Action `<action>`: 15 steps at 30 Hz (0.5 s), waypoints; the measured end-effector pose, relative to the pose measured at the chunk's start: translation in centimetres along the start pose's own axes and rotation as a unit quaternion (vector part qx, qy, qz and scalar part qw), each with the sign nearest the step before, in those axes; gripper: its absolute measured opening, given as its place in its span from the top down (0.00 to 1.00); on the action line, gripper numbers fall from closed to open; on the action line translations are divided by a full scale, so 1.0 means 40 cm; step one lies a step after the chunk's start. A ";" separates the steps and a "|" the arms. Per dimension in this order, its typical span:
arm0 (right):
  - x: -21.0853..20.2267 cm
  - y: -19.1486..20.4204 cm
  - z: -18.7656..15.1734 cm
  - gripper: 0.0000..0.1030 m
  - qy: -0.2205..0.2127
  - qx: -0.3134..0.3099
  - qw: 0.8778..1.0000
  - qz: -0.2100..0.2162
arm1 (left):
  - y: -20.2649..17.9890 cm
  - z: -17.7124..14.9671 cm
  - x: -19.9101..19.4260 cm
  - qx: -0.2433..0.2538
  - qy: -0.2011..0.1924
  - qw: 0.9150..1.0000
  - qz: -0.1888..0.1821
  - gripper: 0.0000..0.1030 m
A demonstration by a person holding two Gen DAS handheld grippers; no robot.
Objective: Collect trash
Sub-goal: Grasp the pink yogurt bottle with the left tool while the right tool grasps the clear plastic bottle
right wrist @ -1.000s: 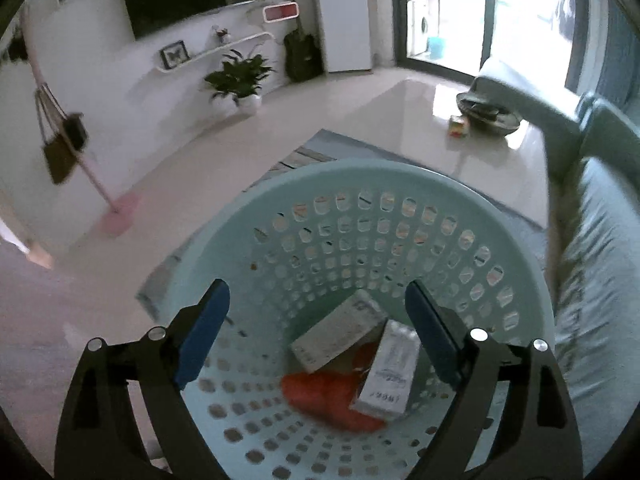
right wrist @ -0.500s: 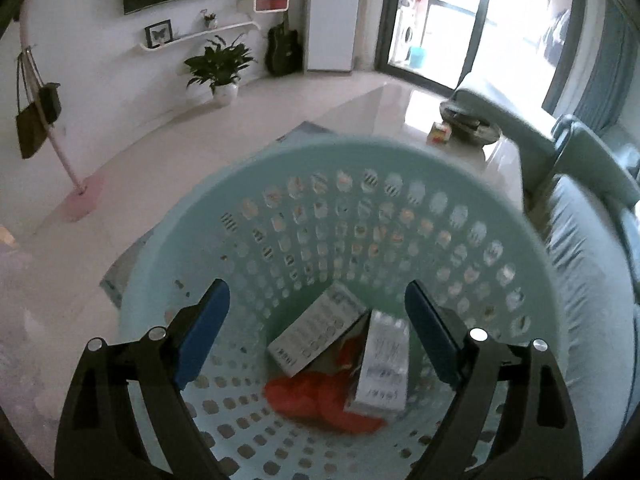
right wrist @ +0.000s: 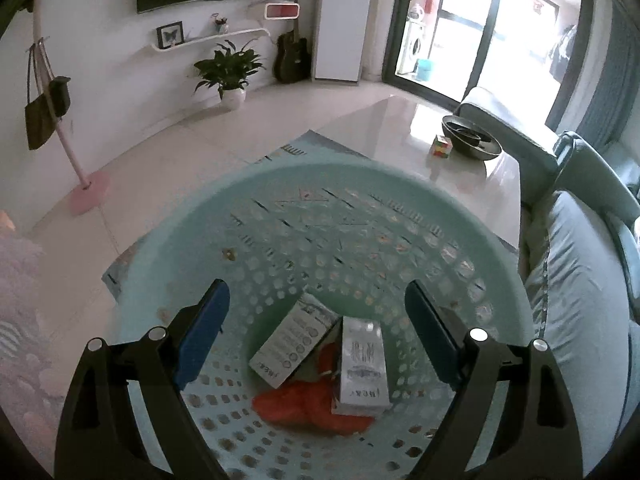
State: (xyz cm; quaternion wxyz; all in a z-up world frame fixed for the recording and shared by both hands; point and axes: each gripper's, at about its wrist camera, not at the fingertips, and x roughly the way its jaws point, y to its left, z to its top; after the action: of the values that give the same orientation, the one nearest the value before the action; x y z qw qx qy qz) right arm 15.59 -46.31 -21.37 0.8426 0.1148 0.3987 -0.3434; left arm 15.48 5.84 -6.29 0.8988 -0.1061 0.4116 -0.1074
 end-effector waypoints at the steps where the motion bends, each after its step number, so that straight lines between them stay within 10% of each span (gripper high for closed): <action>1: -0.002 0.000 0.003 0.17 -0.003 -0.004 1.000 0.005 | 0.013 -0.009 0.005 0.001 0.005 1.000 -0.001 0.25; 9: -0.188 0.050 0.015 0.17 -0.080 -0.022 0.997 0.004 | 0.009 -0.026 0.061 0.008 0.047 0.999 0.005 0.32; 15: -0.484 0.196 0.024 0.18 -0.154 -0.090 0.973 0.147 | 0.001 -0.035 0.087 0.011 0.060 0.998 0.000 0.50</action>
State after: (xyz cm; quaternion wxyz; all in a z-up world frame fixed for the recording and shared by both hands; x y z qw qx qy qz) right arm 12.77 -31.53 -6.85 0.9420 0.0413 0.2721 -0.1919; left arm 16.61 4.77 -9.69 0.8734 -0.0896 0.4640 -0.1179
